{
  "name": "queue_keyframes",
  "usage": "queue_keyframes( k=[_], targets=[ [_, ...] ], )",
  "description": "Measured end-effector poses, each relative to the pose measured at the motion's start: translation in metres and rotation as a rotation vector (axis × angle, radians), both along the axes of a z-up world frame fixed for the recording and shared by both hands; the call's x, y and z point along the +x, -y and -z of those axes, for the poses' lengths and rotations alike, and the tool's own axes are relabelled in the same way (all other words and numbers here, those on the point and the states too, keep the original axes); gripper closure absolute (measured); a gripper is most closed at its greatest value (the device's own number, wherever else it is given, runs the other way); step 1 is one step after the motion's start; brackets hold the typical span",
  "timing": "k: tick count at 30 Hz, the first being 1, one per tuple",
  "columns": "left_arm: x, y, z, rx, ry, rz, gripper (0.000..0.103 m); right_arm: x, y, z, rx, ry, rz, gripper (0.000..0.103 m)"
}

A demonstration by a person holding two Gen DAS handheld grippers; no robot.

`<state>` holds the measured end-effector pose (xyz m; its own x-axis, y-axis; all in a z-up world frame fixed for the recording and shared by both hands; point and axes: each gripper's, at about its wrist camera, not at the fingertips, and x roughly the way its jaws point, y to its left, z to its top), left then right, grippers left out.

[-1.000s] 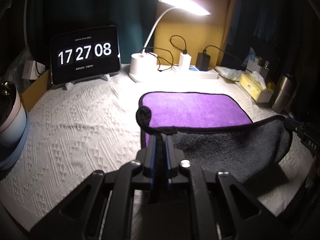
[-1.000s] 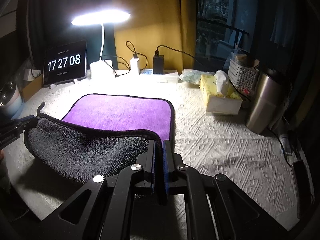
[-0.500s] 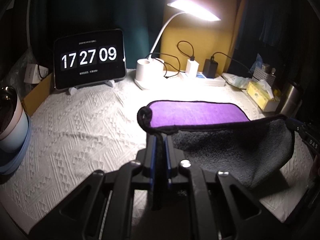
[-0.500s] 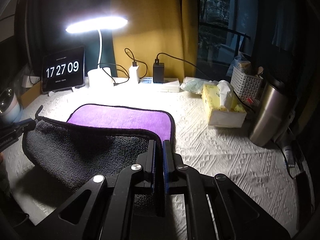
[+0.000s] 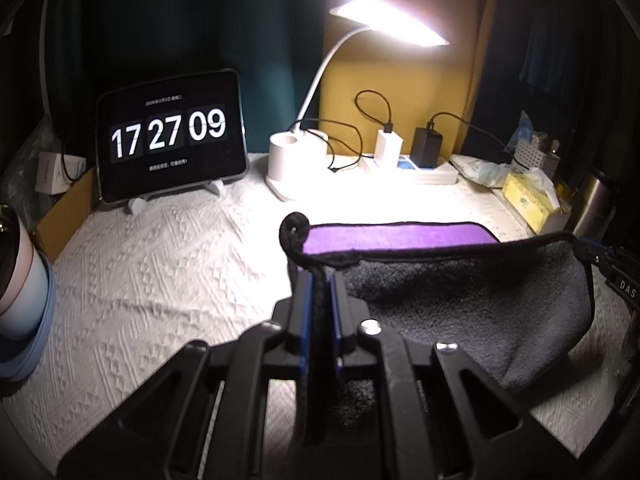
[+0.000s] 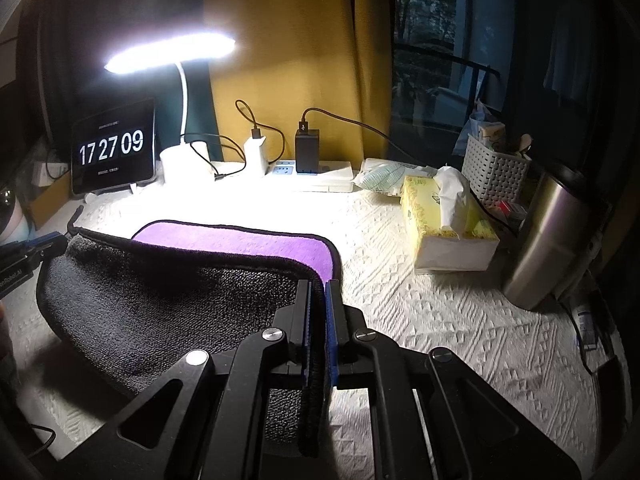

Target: Fold towel

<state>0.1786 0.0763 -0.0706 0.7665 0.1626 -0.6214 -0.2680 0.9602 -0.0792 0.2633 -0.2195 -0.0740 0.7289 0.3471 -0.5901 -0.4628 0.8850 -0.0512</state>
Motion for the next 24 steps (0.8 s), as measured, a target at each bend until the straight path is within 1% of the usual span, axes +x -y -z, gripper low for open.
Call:
queue_keyframes(
  k=[5, 15, 24],
  targets=[
    [0.003, -0.001, 0.001, -0.001, -0.001, 0.0, 0.094, 0.012, -0.004, 0.002, -0.001, -0.003, 0.001, 0.095],
    [0.029, -0.01, 0.004, -0.003, 0.0, -0.003, 0.094, 0.031, -0.013, 0.002, -0.003, 0.003, -0.004, 0.095],
    [0.042, -0.014, 0.006, 0.001, 0.01, -0.002, 0.094, 0.048, -0.02, 0.001, -0.006, 0.008, -0.005, 0.095]
  ],
)
